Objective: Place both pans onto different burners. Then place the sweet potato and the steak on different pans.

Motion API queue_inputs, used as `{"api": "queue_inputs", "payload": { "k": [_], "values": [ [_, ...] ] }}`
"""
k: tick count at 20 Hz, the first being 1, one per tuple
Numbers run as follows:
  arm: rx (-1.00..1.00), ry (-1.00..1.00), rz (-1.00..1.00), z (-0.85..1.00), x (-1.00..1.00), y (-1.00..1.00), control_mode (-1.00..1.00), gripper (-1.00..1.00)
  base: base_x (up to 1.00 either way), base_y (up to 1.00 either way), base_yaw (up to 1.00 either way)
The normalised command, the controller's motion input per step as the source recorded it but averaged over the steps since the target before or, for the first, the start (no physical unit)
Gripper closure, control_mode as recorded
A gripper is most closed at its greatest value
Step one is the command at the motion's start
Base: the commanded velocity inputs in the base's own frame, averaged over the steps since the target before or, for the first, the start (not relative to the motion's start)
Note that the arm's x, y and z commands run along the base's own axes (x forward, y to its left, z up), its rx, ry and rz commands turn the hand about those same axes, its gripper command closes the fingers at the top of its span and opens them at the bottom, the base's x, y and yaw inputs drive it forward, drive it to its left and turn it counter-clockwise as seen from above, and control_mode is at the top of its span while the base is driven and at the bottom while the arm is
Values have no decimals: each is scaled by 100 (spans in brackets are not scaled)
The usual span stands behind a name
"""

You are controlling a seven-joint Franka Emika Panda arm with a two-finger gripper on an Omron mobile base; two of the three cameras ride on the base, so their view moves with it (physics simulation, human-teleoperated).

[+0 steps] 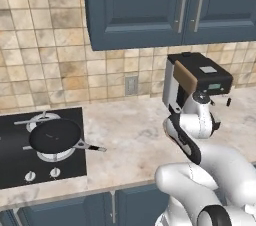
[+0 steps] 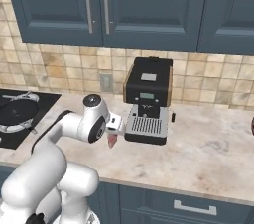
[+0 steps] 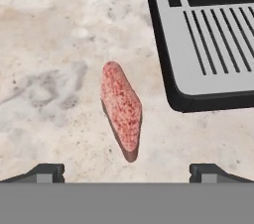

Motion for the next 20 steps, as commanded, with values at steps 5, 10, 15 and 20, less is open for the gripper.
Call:
{"api": "queue_inputs", "payload": {
  "k": [5,10,15,20],
  "values": [
    [0,0,0,-25,12,0,-100,-100,0,0,0],
    [0,0,0,-33,8,0,-100,-100,0,0,0],
    [0,0,0,-36,9,0,-100,-100,0,0,0],
    [0,0,0,-36,9,0,-100,-100,0,0,0]
  ]
}}
